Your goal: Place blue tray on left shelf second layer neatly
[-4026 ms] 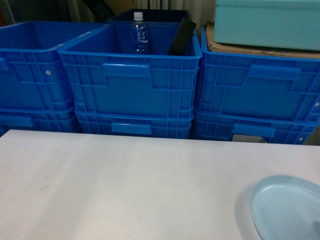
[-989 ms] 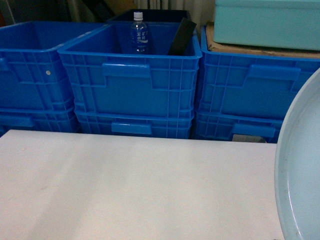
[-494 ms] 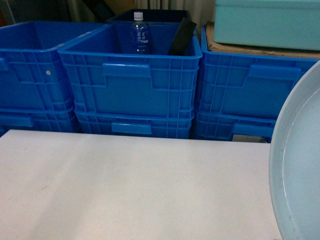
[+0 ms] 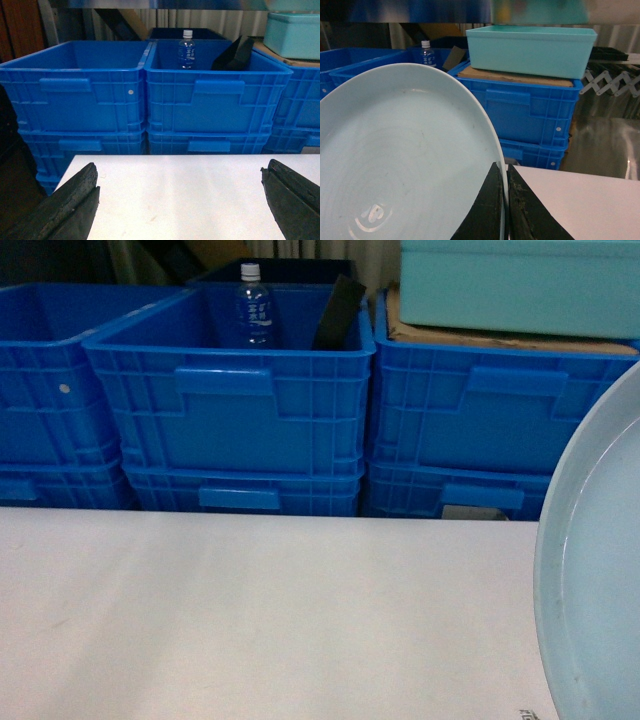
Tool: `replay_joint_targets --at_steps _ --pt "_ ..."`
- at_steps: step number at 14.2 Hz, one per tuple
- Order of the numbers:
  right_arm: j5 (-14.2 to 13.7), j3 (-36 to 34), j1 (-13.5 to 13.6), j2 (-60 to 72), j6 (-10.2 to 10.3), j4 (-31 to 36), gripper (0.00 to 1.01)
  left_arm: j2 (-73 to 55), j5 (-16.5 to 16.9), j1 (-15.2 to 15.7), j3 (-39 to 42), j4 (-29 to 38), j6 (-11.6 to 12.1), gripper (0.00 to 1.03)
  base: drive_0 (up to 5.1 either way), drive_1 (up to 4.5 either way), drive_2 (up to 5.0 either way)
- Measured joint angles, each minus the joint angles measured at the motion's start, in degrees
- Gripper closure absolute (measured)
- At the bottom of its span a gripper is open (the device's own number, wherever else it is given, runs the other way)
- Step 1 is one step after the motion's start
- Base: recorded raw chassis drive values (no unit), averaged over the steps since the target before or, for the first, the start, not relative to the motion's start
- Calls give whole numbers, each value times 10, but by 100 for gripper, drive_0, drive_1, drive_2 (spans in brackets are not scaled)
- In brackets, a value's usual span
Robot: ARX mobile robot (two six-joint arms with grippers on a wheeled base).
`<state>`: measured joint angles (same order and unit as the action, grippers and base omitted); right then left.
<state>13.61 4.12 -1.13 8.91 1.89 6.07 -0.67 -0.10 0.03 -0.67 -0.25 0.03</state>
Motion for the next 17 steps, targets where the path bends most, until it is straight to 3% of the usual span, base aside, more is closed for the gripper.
replay_joint_targets --at_steps 17 --pt "-1 0 0 0 0 0 99 0 0 0 0 0 0 5 -154 -154 -154"
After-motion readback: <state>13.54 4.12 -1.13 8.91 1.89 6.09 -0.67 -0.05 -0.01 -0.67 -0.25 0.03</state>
